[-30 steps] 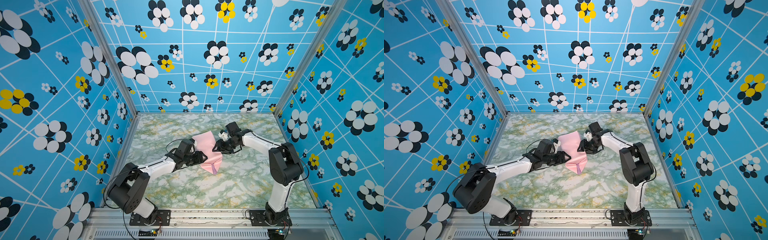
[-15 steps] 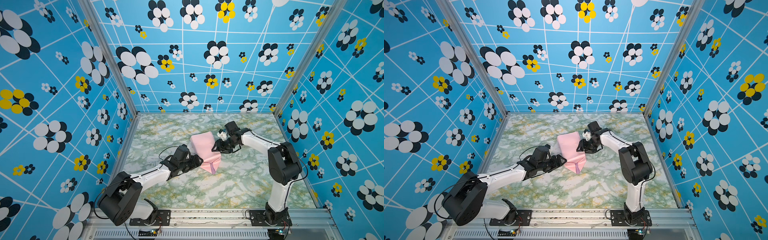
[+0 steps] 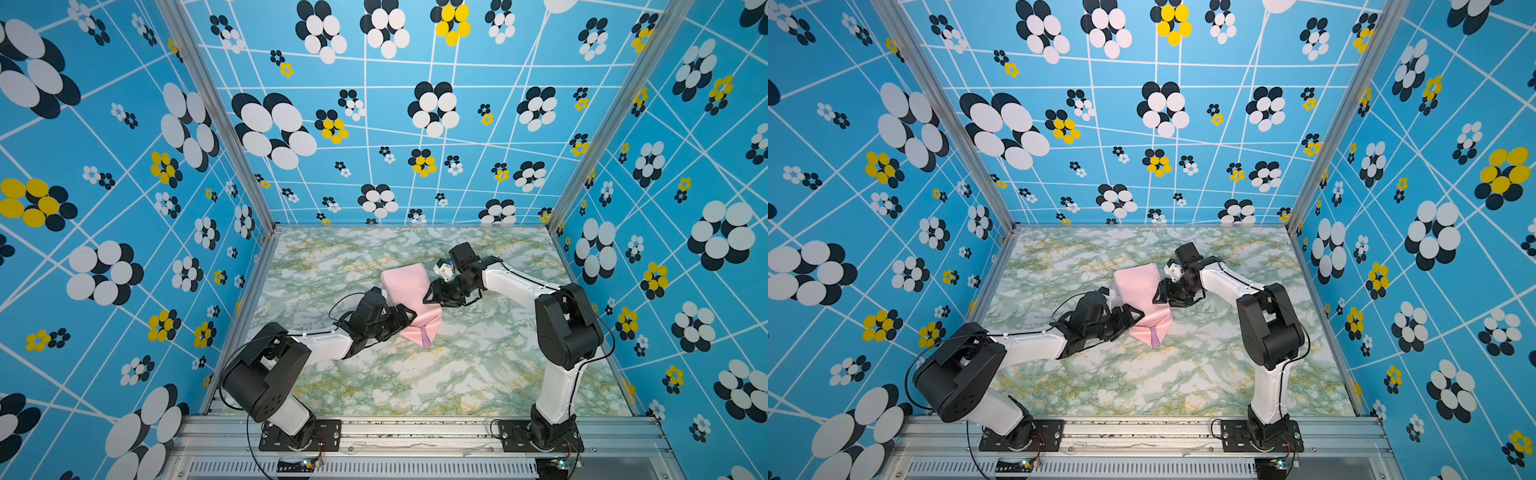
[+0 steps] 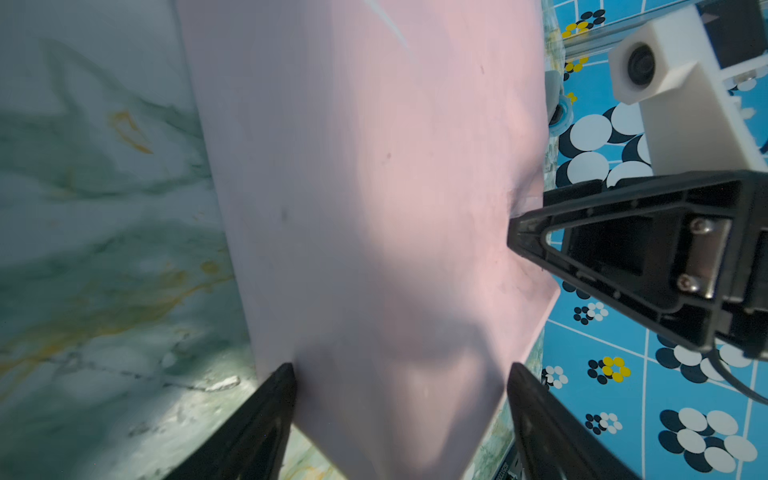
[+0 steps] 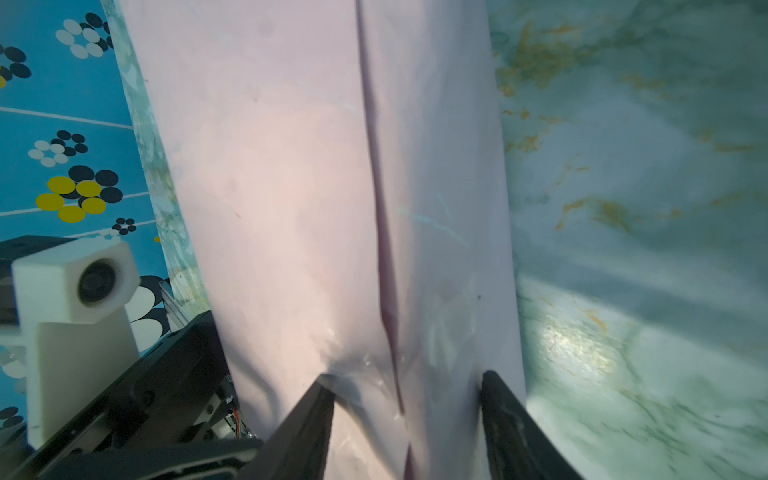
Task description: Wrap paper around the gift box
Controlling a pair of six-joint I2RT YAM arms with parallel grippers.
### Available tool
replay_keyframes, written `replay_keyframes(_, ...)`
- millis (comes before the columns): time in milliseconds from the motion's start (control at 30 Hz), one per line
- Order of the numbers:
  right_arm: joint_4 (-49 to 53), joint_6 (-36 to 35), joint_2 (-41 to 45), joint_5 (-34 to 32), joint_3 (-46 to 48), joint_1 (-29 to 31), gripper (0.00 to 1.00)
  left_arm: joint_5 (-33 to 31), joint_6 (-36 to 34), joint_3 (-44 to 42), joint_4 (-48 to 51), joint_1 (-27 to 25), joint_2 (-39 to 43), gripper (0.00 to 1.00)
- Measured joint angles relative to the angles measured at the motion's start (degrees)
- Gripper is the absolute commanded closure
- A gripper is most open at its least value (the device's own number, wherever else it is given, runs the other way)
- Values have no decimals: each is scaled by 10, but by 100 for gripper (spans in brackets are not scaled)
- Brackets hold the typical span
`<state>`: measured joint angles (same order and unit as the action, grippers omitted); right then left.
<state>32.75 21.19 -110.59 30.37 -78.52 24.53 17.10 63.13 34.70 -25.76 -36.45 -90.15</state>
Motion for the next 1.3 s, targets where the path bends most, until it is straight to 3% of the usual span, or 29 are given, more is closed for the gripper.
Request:
replay_keyframes(300,0,-15,-33,10,-42,-1,41,-7,20,-16,-36,-4,-3,20)
replay_keyframes(433,1,-23,-44,13,-64,2,39,-21,5,-17,10,-8,47,24)
replay_keyframes(600,-1,-24,-35,11,-74,-8,38,-68,-52,-15,123,-11,205,38)
replay_keyframes(733,-9,-19,14,-5,-57,-35,39,-91,-122,16,195,-2,261,55)
replay_keyframes(800,-24,-6,65,-16,-21,-51,41,-85,-163,51,225,13,243,65)
replay_keyframes(967,-91,67,196,-26,114,-66,47,-40,-255,182,287,43,114,77)
replay_keyframes(1133,-172,180,270,-21,287,-60,49,19,-325,305,318,49,-26,80)
replay_keyframes(1300,-215,272,297,-28,380,-33,49,60,-338,322,317,68,-102,80)
